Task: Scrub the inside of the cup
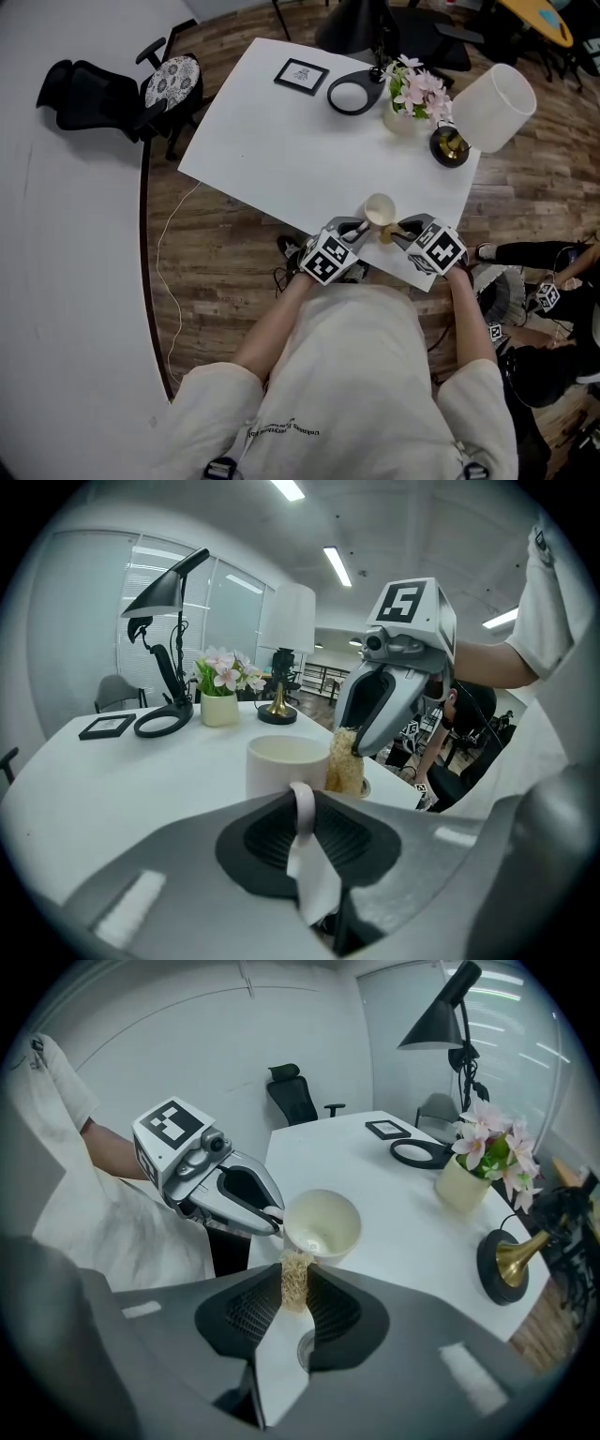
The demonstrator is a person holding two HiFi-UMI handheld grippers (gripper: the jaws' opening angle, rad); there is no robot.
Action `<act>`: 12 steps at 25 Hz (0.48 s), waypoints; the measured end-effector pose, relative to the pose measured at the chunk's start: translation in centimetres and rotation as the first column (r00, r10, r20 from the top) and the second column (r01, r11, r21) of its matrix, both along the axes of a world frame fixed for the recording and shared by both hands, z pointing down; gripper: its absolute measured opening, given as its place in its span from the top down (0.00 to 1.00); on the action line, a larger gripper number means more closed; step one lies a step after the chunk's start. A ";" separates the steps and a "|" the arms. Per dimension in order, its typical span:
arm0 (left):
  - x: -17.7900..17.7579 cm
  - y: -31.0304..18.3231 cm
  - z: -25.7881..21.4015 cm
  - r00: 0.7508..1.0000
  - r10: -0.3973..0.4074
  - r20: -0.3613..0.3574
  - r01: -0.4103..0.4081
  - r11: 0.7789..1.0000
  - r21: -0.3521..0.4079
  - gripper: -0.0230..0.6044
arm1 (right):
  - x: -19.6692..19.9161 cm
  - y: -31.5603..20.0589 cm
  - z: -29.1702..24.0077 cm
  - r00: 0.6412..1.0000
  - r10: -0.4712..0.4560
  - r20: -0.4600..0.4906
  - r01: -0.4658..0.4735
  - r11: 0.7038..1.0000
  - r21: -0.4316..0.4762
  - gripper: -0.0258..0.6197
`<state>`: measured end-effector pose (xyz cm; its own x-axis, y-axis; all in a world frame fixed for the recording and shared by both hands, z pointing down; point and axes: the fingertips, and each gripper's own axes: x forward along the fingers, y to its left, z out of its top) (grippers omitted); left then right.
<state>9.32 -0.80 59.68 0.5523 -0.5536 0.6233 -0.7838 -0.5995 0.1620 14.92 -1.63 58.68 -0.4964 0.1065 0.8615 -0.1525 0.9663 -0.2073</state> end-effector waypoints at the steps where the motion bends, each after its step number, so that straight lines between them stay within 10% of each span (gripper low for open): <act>1: 0.0 0.0 0.0 1.000 0.000 0.000 0.000 1.000 0.000 0.88 | 0.0 -0.2 0.0 1.000 0.004 -0.001 -0.004 1.000 -0.001 0.79; 12: -0.4 0.6 0.2 0.999 0.029 -0.028 -0.029 1.000 0.001 0.88 | 0.4 -1.3 2.0 0.998 0.060 -0.031 -0.061 0.998 -0.025 0.79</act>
